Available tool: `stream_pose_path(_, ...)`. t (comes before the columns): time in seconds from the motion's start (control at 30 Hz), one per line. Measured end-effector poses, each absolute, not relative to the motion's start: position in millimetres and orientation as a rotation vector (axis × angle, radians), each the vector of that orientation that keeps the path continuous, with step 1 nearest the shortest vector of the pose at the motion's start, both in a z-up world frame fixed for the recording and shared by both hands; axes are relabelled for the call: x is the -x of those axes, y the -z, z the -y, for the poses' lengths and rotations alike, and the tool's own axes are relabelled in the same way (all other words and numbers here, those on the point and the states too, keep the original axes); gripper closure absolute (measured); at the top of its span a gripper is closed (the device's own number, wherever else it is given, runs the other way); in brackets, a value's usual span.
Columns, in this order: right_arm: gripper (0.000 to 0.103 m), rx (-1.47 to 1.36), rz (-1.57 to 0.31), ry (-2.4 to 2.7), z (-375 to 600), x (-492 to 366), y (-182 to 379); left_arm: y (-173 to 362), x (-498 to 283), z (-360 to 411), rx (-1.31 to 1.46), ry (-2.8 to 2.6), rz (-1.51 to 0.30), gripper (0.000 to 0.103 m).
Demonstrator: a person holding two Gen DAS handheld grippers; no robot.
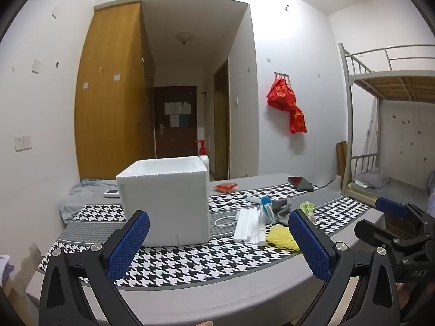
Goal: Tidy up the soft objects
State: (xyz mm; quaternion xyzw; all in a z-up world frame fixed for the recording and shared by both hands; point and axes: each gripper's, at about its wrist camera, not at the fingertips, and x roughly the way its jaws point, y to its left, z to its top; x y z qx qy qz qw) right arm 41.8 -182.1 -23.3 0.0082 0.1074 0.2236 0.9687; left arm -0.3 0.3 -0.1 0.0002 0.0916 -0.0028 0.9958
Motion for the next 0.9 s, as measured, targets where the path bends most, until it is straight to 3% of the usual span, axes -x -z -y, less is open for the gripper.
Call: stream_pose_path(0.9,0.0,-0.018,-0.21,-0.438,186,-39,18,3,-13,-5,0.021,-0.04,-0.22,0.001)
